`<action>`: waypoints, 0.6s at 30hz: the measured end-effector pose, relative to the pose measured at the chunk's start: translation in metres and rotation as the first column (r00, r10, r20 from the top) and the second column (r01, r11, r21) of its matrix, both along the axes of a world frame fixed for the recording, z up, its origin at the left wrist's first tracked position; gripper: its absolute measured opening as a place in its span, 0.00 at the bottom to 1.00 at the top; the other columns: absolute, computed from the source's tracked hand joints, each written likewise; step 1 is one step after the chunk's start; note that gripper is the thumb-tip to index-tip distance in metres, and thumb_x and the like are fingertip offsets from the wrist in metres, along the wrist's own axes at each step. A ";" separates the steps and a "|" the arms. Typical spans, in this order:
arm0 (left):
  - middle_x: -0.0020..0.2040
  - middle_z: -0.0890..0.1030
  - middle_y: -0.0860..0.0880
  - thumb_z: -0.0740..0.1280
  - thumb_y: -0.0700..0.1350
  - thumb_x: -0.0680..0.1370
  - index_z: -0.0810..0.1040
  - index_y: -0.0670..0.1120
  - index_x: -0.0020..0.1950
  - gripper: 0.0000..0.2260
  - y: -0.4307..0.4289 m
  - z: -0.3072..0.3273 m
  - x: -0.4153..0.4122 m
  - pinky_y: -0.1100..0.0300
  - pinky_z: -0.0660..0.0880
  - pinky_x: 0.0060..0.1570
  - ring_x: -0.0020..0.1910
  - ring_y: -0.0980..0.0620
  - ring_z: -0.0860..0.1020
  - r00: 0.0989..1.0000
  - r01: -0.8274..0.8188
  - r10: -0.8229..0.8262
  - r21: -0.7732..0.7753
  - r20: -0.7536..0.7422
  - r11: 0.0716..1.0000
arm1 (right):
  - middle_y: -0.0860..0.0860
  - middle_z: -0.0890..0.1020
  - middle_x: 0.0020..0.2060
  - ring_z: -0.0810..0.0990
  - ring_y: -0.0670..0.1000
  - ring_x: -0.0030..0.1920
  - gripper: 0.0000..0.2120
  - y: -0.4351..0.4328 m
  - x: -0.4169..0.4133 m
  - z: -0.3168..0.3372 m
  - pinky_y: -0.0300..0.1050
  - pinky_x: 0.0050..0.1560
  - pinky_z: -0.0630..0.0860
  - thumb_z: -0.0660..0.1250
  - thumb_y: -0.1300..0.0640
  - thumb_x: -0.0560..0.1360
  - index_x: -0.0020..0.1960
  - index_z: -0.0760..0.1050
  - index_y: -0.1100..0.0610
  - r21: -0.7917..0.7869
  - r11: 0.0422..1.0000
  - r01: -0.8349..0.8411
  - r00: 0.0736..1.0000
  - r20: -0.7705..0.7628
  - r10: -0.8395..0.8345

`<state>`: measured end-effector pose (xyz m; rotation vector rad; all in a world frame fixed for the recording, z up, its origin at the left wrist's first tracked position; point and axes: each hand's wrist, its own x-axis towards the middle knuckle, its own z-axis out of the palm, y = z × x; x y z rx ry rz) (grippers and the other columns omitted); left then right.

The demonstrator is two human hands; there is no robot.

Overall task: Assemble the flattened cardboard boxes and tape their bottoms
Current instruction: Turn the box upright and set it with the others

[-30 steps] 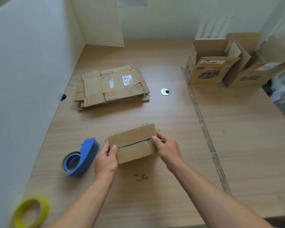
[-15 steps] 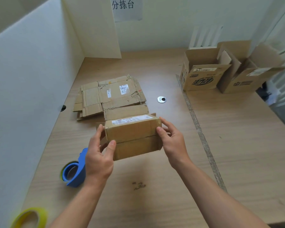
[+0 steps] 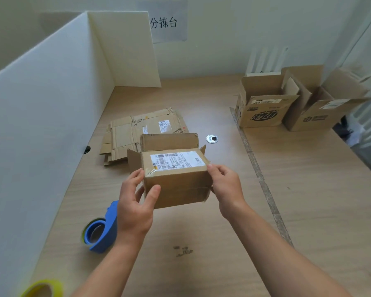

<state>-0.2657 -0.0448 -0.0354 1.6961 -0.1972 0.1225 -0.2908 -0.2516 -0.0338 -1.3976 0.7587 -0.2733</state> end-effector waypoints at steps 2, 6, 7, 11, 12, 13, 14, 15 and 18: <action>0.65 0.76 0.55 0.71 0.51 0.74 0.74 0.56 0.62 0.17 -0.001 0.004 0.004 0.71 0.74 0.57 0.63 0.65 0.75 0.997 -0.042 0.040 -0.033 -0.064 0.999 | 0.50 0.81 0.43 0.77 0.51 0.45 0.05 0.002 0.000 -0.002 0.52 0.50 0.76 0.67 0.54 0.76 0.42 0.78 0.53 0.045 0.999 -0.007 0.999 -0.032 0.009; 0.66 0.76 0.52 0.70 0.51 0.78 0.72 0.51 0.72 0.22 -0.001 0.001 0.015 0.60 0.73 0.63 0.64 0.58 0.74 0.975 -0.132 0.149 0.110 -0.163 0.985 | 0.56 0.82 0.45 0.79 0.53 0.46 0.01 0.012 -0.006 -0.005 0.58 0.58 0.78 0.67 0.61 0.76 0.46 0.76 0.56 0.171 0.983 -0.064 0.998 0.030 0.060; 0.68 0.75 0.52 0.69 0.49 0.79 0.70 0.50 0.74 0.23 0.000 0.000 0.017 0.57 0.72 0.65 0.66 0.57 0.74 0.975 -0.121 0.140 0.121 -0.172 0.985 | 0.57 0.82 0.46 0.80 0.53 0.47 0.02 0.013 -0.008 -0.006 0.59 0.58 0.78 0.67 0.63 0.76 0.49 0.76 0.57 0.203 0.976 -0.079 0.995 0.068 0.066; 0.67 0.77 0.54 0.68 0.44 0.80 0.70 0.53 0.74 0.22 0.007 0.002 0.018 0.53 0.74 0.66 0.66 0.54 0.76 0.982 -0.038 0.033 -0.024 -0.188 0.999 | 0.54 0.81 0.58 0.82 0.50 0.54 0.14 0.008 -0.016 -0.006 0.46 0.51 0.80 0.67 0.62 0.79 0.64 0.73 0.56 0.330 0.932 -0.151 0.982 0.159 0.103; 0.66 0.79 0.54 0.68 0.43 0.80 0.71 0.55 0.73 0.21 0.009 0.004 0.018 0.54 0.75 0.64 0.65 0.54 0.77 0.984 -0.007 -0.005 -0.069 -0.180 0.998 | 0.52 0.81 0.60 0.82 0.48 0.57 0.17 0.006 -0.017 -0.006 0.44 0.53 0.78 0.67 0.60 0.80 0.68 0.72 0.55 0.334 0.925 -0.181 0.976 0.178 0.126; 0.65 0.80 0.54 0.67 0.42 0.81 0.71 0.58 0.71 0.20 0.012 0.006 0.019 0.56 0.76 0.63 0.64 0.55 0.77 0.985 0.022 -0.039 -0.100 -0.168 0.995 | 0.49 0.81 0.62 0.81 0.47 0.59 0.19 0.005 -0.017 -0.006 0.44 0.57 0.77 0.66 0.58 0.80 0.71 0.71 0.54 0.306 0.925 -0.224 0.965 0.200 0.167; 0.64 0.80 0.54 0.67 0.41 0.81 0.72 0.60 0.68 0.19 0.014 0.008 0.019 0.57 0.76 0.62 0.64 0.55 0.78 0.987 0.049 -0.066 -0.117 -0.150 0.992 | 0.48 0.81 0.63 0.80 0.47 0.62 0.19 0.005 -0.017 -0.006 0.46 0.63 0.75 0.64 0.57 0.82 0.72 0.71 0.55 0.245 0.930 -0.272 0.951 0.217 0.221; 0.63 0.81 0.54 0.66 0.40 0.81 0.72 0.61 0.66 0.19 0.015 0.010 0.019 0.59 0.77 0.61 0.64 0.54 0.78 0.988 0.070 -0.086 -0.123 -0.127 0.990 | 0.46 0.81 0.63 0.79 0.47 0.64 0.18 0.006 -0.017 -0.006 0.48 0.67 0.72 0.63 0.55 0.83 0.72 0.72 0.54 0.181 0.933 -0.312 0.936 0.226 0.269; 0.64 0.80 0.51 0.66 0.36 0.80 0.73 0.54 0.67 0.19 0.020 0.012 0.020 0.63 0.76 0.59 0.65 0.53 0.77 0.990 0.131 -0.136 -0.095 -0.049 0.987 | 0.45 0.82 0.62 0.78 0.48 0.65 0.15 0.010 -0.013 -0.001 0.49 0.68 0.71 0.63 0.50 0.82 0.68 0.75 0.49 0.100 0.927 -0.361 0.915 0.228 0.331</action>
